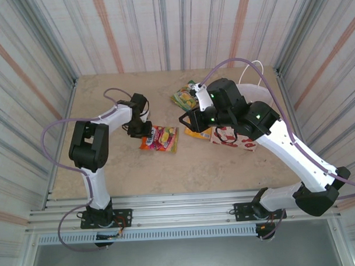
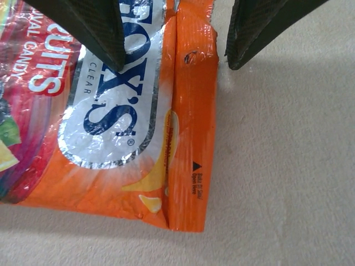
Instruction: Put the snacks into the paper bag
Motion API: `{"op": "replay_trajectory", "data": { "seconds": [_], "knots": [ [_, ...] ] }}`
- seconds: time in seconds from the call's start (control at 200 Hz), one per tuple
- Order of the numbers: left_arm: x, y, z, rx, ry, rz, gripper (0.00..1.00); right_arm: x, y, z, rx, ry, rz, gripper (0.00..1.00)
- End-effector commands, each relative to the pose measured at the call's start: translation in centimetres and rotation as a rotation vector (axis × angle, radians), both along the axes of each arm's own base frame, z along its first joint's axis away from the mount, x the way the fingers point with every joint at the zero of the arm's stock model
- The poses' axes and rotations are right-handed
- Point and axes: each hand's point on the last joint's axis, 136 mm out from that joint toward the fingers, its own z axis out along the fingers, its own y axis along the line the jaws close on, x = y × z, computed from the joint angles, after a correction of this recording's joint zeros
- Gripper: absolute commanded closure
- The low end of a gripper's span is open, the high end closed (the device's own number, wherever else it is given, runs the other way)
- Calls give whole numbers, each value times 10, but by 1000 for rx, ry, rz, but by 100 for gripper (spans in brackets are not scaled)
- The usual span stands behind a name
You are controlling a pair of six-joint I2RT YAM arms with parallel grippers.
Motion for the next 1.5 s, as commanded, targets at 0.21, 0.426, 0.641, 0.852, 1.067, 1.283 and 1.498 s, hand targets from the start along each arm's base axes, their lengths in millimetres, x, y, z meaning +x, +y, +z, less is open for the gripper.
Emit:
{"op": "replay_trajectory", "data": {
  "seconds": [0.21,0.426,0.641,0.852,1.067,1.283,1.498],
  "knots": [
    [-27,-12,-38,51,85,-41,86,-6,-12,9,2,-21,-26,54],
    [-21,-15,1,22,-13,-60,100,-6,-12,8,5,-23,-30,54],
    [-11,-23,88,-66,-242,-137,100,-1,-8,0,-5,-17,-31,54],
    [-17,-29,172,-141,-478,-271,100,9,-5,-6,-4,2,-28,52],
    [-36,-34,251,-221,-706,-392,100,21,3,-15,35,16,-16,50],
    [-76,-53,315,-342,-911,-658,100,25,15,-10,66,-150,85,47],
    [-104,-57,345,-338,-1060,-846,100,29,10,-6,13,-282,142,33]
  ]
}}
